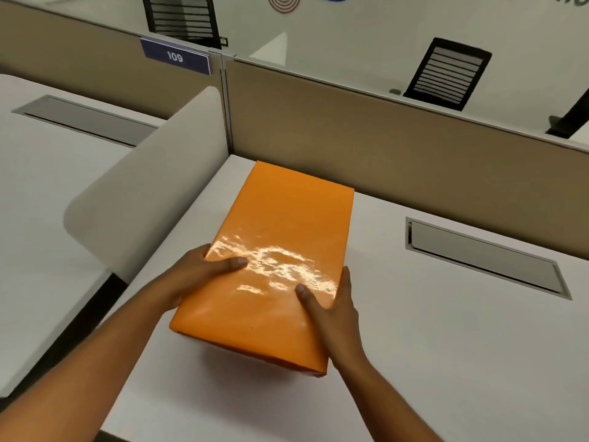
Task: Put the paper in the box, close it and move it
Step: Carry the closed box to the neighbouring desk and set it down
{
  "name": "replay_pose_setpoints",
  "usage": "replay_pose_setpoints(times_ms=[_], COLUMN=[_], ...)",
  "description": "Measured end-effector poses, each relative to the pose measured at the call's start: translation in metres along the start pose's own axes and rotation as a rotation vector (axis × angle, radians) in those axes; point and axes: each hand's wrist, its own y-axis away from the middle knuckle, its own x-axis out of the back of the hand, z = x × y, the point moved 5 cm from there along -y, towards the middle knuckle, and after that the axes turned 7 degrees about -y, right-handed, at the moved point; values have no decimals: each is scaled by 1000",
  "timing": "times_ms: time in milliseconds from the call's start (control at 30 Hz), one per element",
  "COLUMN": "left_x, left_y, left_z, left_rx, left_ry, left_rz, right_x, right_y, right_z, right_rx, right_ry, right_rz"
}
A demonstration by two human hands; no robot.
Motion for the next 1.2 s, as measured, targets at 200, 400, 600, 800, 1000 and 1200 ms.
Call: replay_pose_setpoints(times_ms=[200, 400, 600, 800, 1000, 1200], left_x=[64, 85, 86, 35, 69, 104], left_y=[-46, -76, -61, -54, -110, -168], left_z=[3, -8, 2, -5, 19, 58], left_rx=[4, 22, -303, -574, -603, -593], left_ry=[-8, -57, -792, -1181, -1182, -1168], left_rz=[-43, -55, 452, 262, 326, 333], right_x=[-68, -98, -100, -140, -167, -195], right_y=[-39, -58, -48, -50, -103, -171], right_z=[-23, -19, -25, -27, -54, -83], right_rx=[-1, -35, 273, 379, 385, 403], right_ry=[26, 54, 508, 901, 890, 864], right_rz=[-9, -32, 82, -59, -50, -45])
